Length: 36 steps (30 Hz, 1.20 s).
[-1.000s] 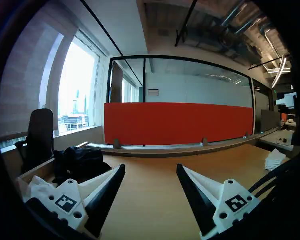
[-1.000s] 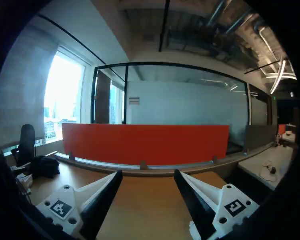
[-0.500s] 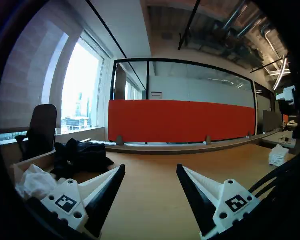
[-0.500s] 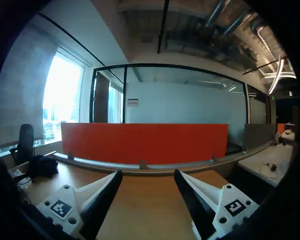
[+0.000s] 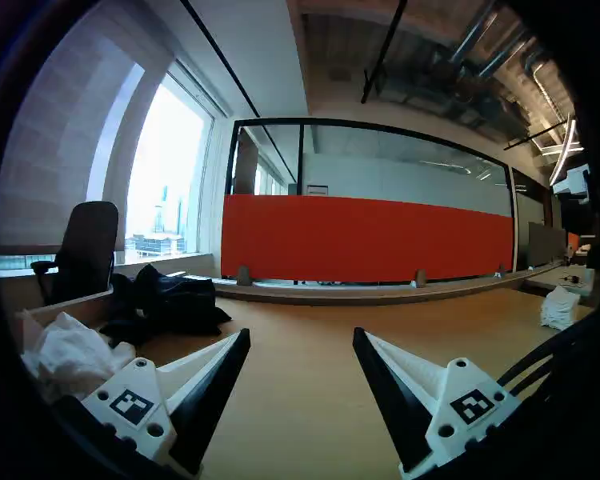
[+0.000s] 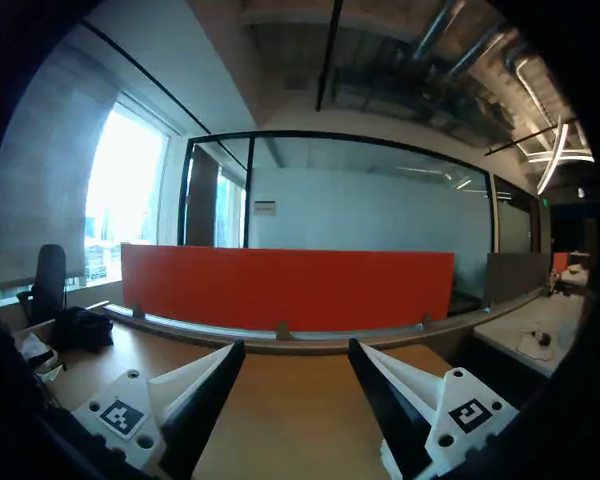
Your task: Fold towel
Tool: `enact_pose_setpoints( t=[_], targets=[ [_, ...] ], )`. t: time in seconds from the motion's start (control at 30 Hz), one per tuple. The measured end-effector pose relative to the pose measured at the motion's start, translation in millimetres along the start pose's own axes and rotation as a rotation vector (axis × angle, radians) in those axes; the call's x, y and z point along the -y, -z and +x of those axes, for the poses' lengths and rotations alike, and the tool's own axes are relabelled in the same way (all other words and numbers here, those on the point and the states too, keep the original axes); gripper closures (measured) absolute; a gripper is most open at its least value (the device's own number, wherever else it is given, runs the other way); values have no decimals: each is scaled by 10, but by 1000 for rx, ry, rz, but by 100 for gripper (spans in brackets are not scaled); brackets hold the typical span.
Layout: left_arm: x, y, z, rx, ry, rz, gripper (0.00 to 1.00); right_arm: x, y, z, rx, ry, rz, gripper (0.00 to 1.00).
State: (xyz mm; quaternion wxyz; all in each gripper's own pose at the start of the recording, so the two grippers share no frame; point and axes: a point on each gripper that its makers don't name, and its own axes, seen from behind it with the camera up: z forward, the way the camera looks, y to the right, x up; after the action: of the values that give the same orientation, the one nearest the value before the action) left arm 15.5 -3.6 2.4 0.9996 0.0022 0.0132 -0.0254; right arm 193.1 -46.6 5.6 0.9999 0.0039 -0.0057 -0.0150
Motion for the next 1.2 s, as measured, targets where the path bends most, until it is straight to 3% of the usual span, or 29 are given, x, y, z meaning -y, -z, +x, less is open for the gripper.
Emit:
enact_pose_setpoints(
  t=[0.57,1.2],
  targets=[
    [26,19,-97,10,-15,11,5,-66,25,-61,11,7,-10,0],
    [-26,12,-158,27,-51,4,5,-110,47,-56,-1,-4,-7,0]
  ],
)
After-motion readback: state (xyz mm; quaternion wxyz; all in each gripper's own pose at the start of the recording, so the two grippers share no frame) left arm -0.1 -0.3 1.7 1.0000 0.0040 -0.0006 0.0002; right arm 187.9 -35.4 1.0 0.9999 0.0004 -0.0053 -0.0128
